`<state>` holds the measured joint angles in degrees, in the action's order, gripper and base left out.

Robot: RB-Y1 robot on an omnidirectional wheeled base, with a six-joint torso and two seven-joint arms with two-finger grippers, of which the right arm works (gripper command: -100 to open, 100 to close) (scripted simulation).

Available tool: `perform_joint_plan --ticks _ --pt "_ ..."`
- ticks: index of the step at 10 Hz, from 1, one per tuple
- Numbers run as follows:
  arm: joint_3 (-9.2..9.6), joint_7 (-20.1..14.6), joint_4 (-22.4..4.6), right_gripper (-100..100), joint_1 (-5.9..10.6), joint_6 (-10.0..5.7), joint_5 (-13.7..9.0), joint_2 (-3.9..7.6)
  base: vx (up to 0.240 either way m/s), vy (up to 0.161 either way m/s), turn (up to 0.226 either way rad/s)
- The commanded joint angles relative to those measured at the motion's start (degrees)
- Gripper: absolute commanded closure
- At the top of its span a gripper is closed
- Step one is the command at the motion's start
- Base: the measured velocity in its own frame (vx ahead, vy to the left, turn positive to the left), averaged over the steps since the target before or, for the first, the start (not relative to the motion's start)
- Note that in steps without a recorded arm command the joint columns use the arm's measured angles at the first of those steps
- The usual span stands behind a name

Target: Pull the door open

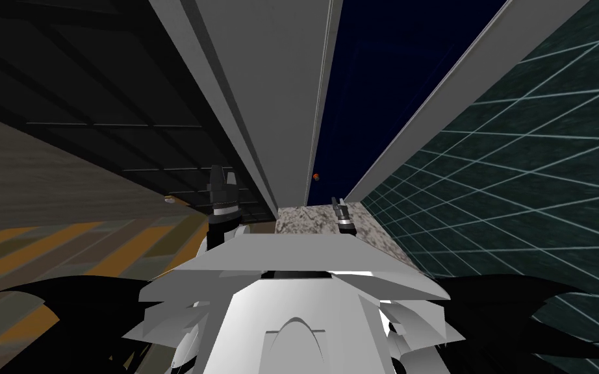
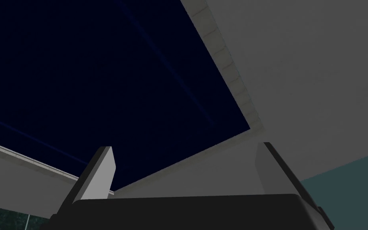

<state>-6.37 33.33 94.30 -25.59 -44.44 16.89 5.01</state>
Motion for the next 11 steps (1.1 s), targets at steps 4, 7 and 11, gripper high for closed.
perform_joint_plan --ticks 4,7,11 --pt "-1.4 4.8 -5.3 -100 0.39 -2.01 2.8 -0.03 0.114 0.001 -0.01" --pt "-2.12 7.3 -8.0 -100 0.57 -3.04 4.3 -0.13 0.116 0.0 -0.008" --pt "-3.49 11.9 -13.3 -100 0.93 -5.0 7.1 -0.48 0.135 -0.006 -0.009"
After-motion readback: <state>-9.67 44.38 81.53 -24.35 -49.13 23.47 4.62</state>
